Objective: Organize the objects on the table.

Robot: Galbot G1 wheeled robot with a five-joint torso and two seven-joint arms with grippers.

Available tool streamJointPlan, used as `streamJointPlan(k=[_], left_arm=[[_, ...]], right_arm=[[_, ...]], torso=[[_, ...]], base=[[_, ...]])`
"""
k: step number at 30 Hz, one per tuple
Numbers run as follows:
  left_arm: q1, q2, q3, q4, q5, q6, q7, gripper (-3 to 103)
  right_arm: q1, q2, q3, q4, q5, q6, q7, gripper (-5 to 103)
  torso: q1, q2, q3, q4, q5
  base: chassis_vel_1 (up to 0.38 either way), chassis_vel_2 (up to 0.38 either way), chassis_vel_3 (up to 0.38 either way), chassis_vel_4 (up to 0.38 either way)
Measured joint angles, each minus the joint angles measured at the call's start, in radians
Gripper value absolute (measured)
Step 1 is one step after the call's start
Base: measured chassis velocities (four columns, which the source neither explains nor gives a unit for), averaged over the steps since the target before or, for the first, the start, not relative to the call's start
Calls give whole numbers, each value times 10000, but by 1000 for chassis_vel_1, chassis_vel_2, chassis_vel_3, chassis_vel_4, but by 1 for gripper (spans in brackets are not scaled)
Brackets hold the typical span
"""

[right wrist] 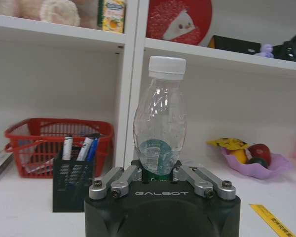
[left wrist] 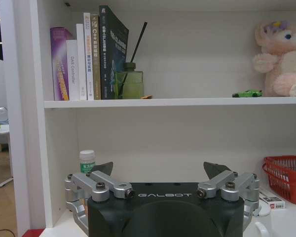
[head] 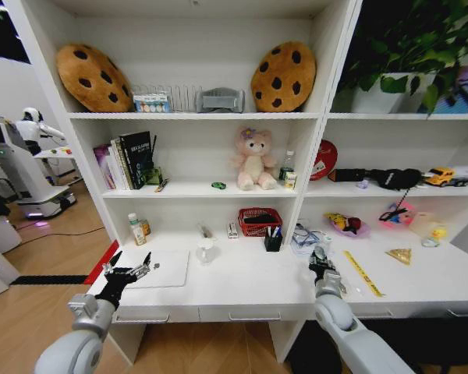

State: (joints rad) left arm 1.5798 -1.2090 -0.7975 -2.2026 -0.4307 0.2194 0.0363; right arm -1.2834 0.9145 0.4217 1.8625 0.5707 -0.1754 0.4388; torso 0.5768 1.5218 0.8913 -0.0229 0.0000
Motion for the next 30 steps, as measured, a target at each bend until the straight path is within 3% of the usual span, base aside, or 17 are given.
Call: streamJointPlan(k=[1, 2, 5, 9, 14, 17, 23, 30], left_arm=[[0, 0, 0, 0, 0, 0, 4, 100], [0, 0, 0, 0, 0, 0, 4, 100], [0, 0, 0, 0, 0, 0, 3, 100], [0, 0, 0, 0, 0, 0, 1, 100], [0, 0, 0, 0, 0, 0, -1, 100], [0, 0, 0, 0, 0, 0, 3, 100], [0, 0, 0, 0, 0, 0, 2, 100], [0, 0, 0, 0, 0, 0, 1, 100]], right_arm=[[-341, -171, 404, 253, 7, -183, -602, 22], [-341, -171, 404, 253, 7, -183, -602, 22], [-1241, -373, 1531, 742, -220, -233, -1704, 22], [-1892, -295, 2227, 1199, -424, -143, -2098, 22], [-3823, 465, 3747, 2690, -812, 107, -2758, 22], [-4563, 1040, 4151, 3228, -878, 52, -2816, 22], [-5049, 1374, 4492, 3353, -940, 135, -3038, 22], [-5996, 2215, 5224, 3446, -1129, 868, -4351, 22]], torso=[[0, 0, 0, -2, 1], [0, 0, 0, -2, 1], [0, 0, 0, -3, 0], [0, 0, 0, -1, 1], [-1, 1, 0, -2, -3], [-2, 1, 0, -4, -1], [-1, 0, 0, 1, 1], [-1, 0, 1, -2, -2]], base=[[0, 0, 0, 0], [0, 0, 0, 0], [0, 0, 0, 0], [0, 0, 0, 0], [0, 0, 0, 0], [0, 0, 0, 0], [0, 0, 0, 0], [0, 0, 0, 0]])
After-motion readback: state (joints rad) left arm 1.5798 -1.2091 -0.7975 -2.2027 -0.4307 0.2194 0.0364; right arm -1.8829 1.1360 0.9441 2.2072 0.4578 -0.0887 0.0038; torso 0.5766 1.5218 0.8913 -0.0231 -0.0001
